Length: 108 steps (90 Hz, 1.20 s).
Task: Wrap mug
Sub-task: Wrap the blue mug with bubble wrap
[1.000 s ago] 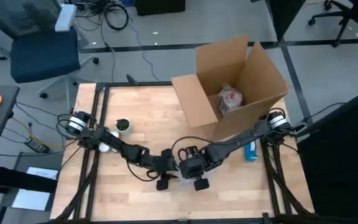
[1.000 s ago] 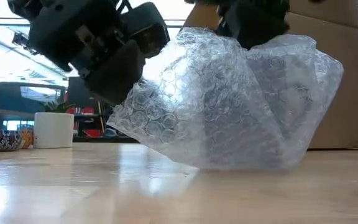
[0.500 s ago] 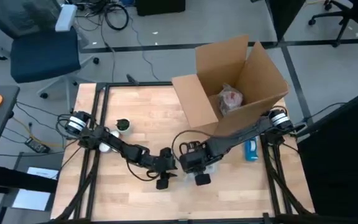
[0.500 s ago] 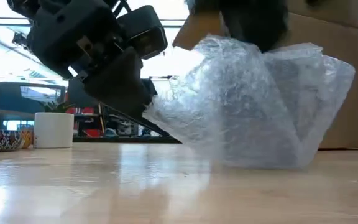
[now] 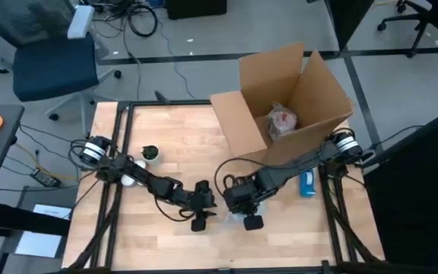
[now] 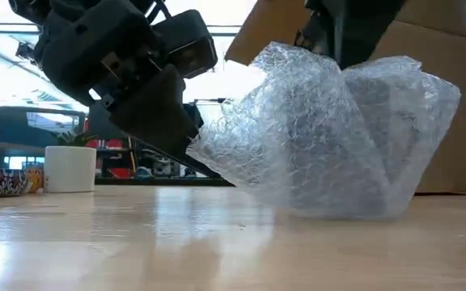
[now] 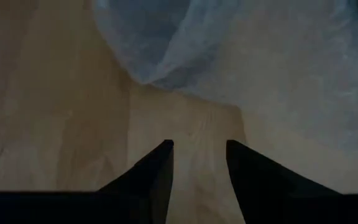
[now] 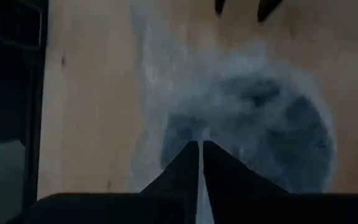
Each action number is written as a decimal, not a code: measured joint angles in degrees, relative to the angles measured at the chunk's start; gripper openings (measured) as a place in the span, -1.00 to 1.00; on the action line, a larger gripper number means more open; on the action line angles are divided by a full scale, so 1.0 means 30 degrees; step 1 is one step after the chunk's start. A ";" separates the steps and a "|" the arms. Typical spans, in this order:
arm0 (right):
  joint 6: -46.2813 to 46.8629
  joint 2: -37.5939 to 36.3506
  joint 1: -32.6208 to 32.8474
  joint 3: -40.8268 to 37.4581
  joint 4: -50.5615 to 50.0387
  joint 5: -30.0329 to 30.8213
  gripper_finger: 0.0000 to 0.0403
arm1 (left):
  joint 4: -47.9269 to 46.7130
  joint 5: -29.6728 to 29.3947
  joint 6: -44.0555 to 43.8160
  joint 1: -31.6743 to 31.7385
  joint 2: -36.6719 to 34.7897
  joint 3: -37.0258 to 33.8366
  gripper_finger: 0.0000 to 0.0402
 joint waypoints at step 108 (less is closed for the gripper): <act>0.0535 -0.0299 0.0405 0.1102 -0.3878 -0.1753 -1.00 | -0.0516 -0.0569 -0.0015 0.0000 0.0007 -0.0007 -0.35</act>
